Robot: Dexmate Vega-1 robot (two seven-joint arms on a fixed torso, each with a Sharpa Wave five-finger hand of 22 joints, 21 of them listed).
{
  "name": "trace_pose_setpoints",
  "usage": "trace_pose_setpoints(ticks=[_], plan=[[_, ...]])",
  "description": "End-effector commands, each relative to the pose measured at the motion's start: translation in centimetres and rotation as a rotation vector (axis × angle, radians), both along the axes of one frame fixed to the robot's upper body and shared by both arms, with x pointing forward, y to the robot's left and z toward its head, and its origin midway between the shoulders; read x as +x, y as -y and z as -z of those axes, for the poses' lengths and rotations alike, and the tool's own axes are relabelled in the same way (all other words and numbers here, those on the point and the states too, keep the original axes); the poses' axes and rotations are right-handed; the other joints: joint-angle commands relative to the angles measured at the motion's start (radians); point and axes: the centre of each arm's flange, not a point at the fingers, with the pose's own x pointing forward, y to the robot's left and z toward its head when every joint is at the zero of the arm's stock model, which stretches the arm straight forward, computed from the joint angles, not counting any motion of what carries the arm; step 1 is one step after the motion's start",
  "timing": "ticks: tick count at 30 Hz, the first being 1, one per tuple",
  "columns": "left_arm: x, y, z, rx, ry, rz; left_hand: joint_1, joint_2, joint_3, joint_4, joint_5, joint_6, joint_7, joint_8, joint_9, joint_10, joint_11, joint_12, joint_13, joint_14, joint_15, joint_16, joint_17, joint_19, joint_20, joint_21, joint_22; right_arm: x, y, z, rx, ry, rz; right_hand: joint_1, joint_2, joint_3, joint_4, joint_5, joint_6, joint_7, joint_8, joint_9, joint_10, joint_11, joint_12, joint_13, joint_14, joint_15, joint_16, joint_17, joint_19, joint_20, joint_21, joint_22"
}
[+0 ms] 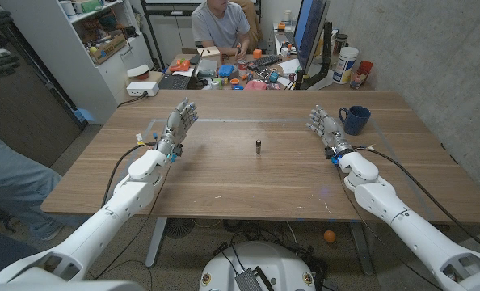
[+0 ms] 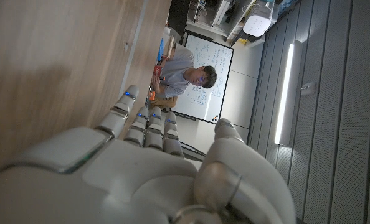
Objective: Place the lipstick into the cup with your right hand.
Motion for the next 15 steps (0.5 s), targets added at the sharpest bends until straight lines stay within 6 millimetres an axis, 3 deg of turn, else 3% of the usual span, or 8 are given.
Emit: trace_pose_setpoints(ticks=[1,8,15], plan=[[-2.4,-1.7,-1.2,0.013,0.048,0.020,0.010,0.002,0.004,-0.002,0.005,0.003,0.008,0.007,0.005,-0.001,0.007,0.007,0.002,0.001,0.005,0.004,0.004,0.001,0.007,0.005,0.003,-3.6,-3.2,-1.6,0.010,0.041,-0.021,0.005,-0.001,0.007,0.000,0.006,0.009,-0.002,0.004,0.002,0.010,0.002,0.004,0.005,0.011,-0.002,0.008,0.001,0.008,0.001,0.004,0.005],[-1.1,-0.6,-2.0,0.025,0.049,0.011,0.010,0.002,0.005,-0.003,0.005,0.003,0.008,0.007,0.005,0.001,0.005,0.007,0.001,0.001,0.005,0.004,0.004,-0.001,0.007,0.005,0.003,-2.8,-2.3,-3.0,-0.008,0.072,-0.037,0.005,-0.001,0.007,-0.001,0.006,0.009,-0.002,0.003,0.002,0.010,0.003,0.004,0.005,0.011,-0.002,0.007,0.000,0.007,0.002,0.004,0.005],[-0.5,1.3,-2.0,0.046,0.037,-0.002,0.009,0.003,0.005,-0.004,0.005,0.004,0.008,0.006,0.005,0.001,0.007,0.007,0.001,0.002,0.005,0.004,0.004,-0.003,0.008,0.004,0.003,-3.5,-1.0,-3.0,-0.042,0.094,-0.038,0.015,0.001,0.011,-0.008,0.007,0.009,-0.001,0.003,0.002,0.014,0.002,0.004,0.005,0.015,-0.003,0.007,-0.003,0.004,0.003,0.003,0.005]])
